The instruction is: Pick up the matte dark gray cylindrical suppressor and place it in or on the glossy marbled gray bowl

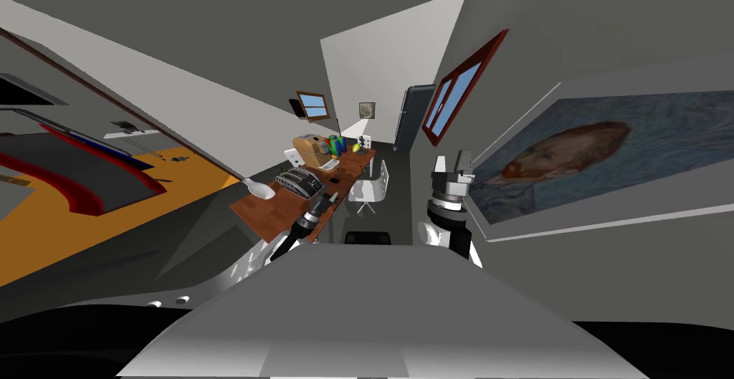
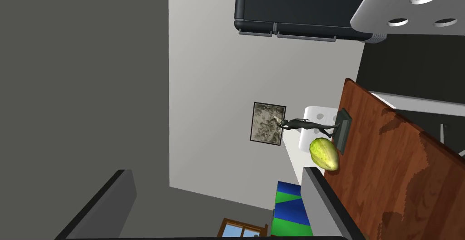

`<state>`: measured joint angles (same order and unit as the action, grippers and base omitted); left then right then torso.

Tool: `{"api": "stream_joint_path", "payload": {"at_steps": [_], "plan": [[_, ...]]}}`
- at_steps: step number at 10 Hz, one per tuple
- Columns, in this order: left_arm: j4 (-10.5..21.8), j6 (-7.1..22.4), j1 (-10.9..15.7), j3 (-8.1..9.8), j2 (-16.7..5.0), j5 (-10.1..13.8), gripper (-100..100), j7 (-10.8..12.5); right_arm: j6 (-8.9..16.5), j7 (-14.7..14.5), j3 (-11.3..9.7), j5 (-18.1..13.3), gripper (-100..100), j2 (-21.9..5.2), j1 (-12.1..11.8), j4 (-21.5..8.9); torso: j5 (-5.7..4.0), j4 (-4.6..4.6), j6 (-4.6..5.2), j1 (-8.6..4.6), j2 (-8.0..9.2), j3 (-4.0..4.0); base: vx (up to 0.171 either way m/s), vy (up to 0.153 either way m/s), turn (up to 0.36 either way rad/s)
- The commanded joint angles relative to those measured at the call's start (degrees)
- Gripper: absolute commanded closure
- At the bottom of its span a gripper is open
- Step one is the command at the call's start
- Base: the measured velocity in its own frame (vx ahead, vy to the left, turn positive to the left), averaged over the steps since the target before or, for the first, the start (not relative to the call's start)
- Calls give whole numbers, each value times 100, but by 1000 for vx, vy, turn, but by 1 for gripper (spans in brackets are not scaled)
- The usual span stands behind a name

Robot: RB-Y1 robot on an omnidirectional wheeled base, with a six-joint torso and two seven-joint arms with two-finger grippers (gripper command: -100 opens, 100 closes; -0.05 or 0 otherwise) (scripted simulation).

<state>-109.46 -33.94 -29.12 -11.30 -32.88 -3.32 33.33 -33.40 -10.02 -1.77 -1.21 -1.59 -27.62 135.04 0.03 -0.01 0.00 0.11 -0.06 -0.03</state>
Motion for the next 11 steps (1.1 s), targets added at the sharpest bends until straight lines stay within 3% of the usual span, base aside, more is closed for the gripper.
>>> {"api": "stream_joint_path", "payload": {"at_steps": [1,2,3,4,5,6,7,8,9,10,11], "plan": [[98,61,45,-37,-103,4,-100,193,0,0,0,0,0,0,0,0,0,0,0,0,0,0,4,22,-60],[317,93,52,-103,-314,8,-100,410,0,0,0,0,0,0,0,0,0,0,-1,-2,0,0,7,16,-141],[317,93,52,-103,-314,8,-100,459,0,0,0,0,0,0,0,0,0,0,0,-3,-1,0,6,16,-55],[540,131,56,-169,-524,7,-100,667,0,0,0,0,0,0,-1,0,-1,0,-2,-4,-1,0,11,12,-128],[540,131,56,-169,-524,7,-100,723,0,0,0,0,0,0,0,0,-1,0,0,-4,-2,-1,11,12,-61],[767,175,58,-237,-731,0,-100,954,0,0,0,0,0,0,-1,0,-1,0,-2,-6,-3,-1,16,7,-140],[767,175,58,-237,-731,0,-100,984,0,0,0,0,0,0,0,0,-1,-1,0,-7,-4,-2,16,8,-62],[996,224,57,-306,-937,-11,-100,1228,0,0,0,0,0,0,-1,0,-1,-1,-2,-8,-5,-3,21,2,-119],[996,224,57,-306,-937,-11,-100,1241,0,0,0,0,0,0,0,0,-2,-1,-1,-9,-6,-3,17,4,-74],[1226,279,54,-376,-1139,-27,-100,1481,0,0,0,0,0,0,-1,0,-2,-1,-2,-9,-6,-3,25,0,-122],[1226,279,54,-376,-1139,-27,-100,1491,0,0,0,0,0,0,0,0,-2,-1,-1,-10,-8,-4,24,1,-68]]}}
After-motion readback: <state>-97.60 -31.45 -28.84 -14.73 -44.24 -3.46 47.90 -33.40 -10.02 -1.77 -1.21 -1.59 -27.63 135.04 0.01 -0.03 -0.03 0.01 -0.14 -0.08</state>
